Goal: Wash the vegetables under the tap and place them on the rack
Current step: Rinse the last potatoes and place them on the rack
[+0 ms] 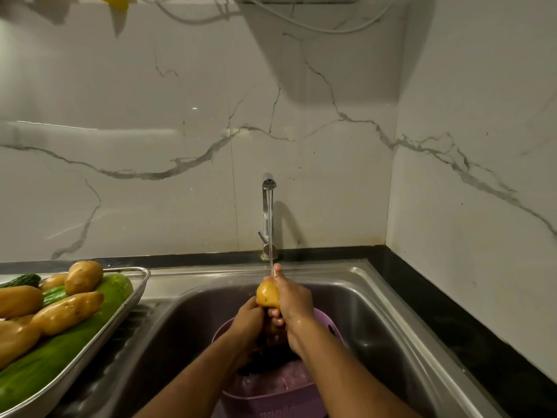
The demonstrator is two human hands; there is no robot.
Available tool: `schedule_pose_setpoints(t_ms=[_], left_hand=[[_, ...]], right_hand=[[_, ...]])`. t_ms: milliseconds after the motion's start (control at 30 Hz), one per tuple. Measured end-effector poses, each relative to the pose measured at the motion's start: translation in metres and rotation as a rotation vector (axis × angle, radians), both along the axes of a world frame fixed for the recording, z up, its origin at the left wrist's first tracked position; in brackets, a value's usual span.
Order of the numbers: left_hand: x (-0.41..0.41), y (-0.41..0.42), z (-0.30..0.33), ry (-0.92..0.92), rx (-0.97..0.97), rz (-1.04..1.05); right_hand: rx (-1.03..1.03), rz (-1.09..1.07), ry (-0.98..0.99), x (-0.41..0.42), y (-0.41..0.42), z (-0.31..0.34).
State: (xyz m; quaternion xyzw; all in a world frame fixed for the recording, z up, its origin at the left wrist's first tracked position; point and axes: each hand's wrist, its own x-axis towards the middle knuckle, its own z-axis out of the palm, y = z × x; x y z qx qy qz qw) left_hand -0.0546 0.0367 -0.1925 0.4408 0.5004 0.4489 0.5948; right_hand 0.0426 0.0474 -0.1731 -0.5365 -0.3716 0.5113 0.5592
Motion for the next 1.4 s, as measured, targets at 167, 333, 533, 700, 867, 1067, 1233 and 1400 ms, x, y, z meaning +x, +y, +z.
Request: schedule_pose_setpoints(t_ms=[167, 333, 533, 700, 867, 1067, 1233, 1400], left_hand=[[0.006, 0.006, 0.002, 0.075, 0.061, 0.152], [0.012, 0.009, 0.004, 0.178, 0.123, 0.175], [0.009, 0.008, 0.005, 0.122, 0.187, 0.232], [0.011, 0.008, -0.001, 0.128, 0.174, 0.123], [0.006, 0.012, -0.006, 0.273, 0.105, 0.157], [-0.004, 0.020, -0.012, 0.428, 0.160, 0.186], [-0.005, 0.020, -0.012, 0.485, 0.148, 0.210], [0.001, 0.015, -0.016, 0.484, 0.291, 0.134]], right_hand=[[0.019, -0.133, 0.080, 0.009, 0.009, -0.004], [0.068, -0.212, 0.005, 0.013, 0.014, -0.011], [0.101, -0.258, 0.014, 0.009, 0.012, -0.012], [-0.091, -0.202, -0.064, 0.022, 0.007, -0.021], [-0.117, -0.045, -0.225, 0.017, 0.000, -0.025], [-0.045, -0.027, -0.335, 0.012, 0.001, -0.026], [-0.058, -0.069, -0.366, 0.015, 0.001, -0.027], [-0.064, -0.019, -0.513, 0.019, -0.004, -0.028]])
